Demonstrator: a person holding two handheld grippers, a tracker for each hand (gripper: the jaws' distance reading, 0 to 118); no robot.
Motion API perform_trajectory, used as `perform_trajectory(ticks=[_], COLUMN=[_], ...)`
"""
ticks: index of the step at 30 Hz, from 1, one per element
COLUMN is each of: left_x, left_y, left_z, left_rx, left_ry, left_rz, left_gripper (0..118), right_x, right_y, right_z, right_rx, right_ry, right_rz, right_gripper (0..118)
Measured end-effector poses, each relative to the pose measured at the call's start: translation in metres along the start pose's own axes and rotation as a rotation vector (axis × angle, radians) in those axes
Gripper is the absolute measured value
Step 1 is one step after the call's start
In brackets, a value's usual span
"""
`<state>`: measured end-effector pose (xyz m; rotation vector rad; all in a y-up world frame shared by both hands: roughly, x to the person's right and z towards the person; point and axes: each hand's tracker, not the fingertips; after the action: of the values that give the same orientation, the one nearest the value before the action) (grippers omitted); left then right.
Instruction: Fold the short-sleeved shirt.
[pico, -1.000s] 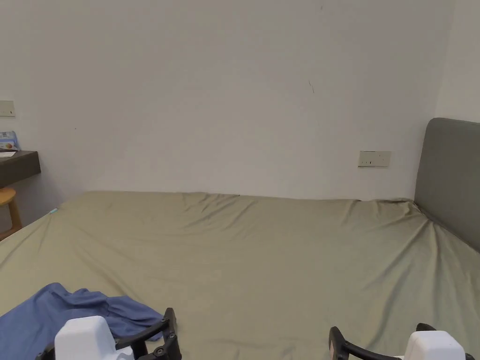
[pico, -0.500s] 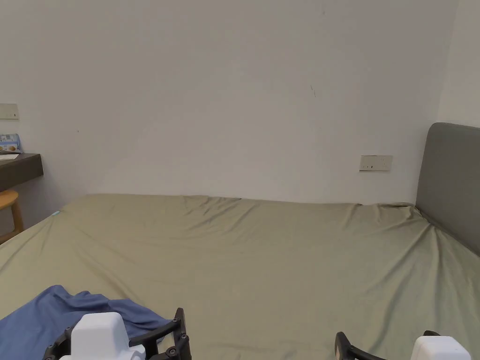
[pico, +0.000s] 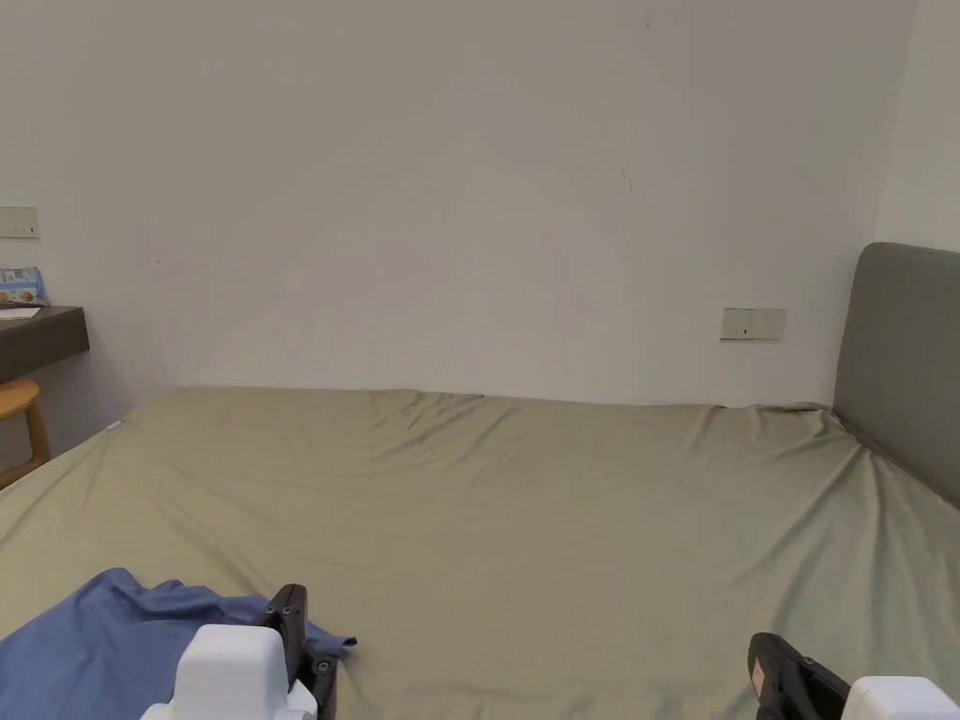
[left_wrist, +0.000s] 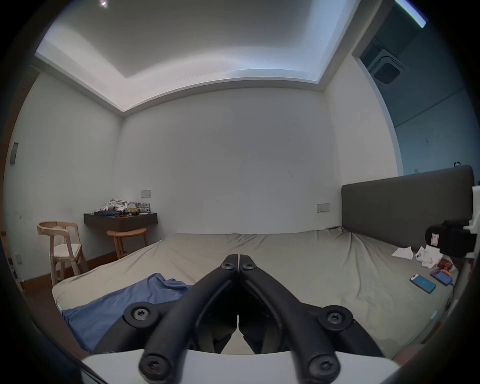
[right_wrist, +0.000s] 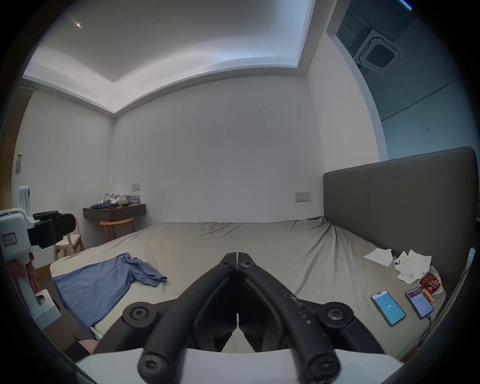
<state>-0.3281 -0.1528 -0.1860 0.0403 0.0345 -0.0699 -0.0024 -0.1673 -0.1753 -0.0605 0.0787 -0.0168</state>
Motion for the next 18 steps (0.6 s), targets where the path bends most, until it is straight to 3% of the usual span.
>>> perform_trajectory(ticks=[9,14,18], left_x=[-0.012,-0.059,-0.109], left_y=[0.001,-0.006,-0.017], left_z=[0.001,0.031,0.073], left_rx=[-0.024,-0.032,-0.065], left_ry=[-0.012,0.138,0.297], left_rz=[0.032,0.005,-0.002], left_gripper=[0,0,0], right_x=[-0.010,-0.057,-0.113], right_y=[0.004,0.002,0.001], right_z=[-0.004,-0.027,-0.042], right_rx=[-0.005,-0.029,-0.048], right_ry=[0.020,0.179,0.381], right_rz=[0.038,0.027,0.014], right_gripper=[1,1,1])
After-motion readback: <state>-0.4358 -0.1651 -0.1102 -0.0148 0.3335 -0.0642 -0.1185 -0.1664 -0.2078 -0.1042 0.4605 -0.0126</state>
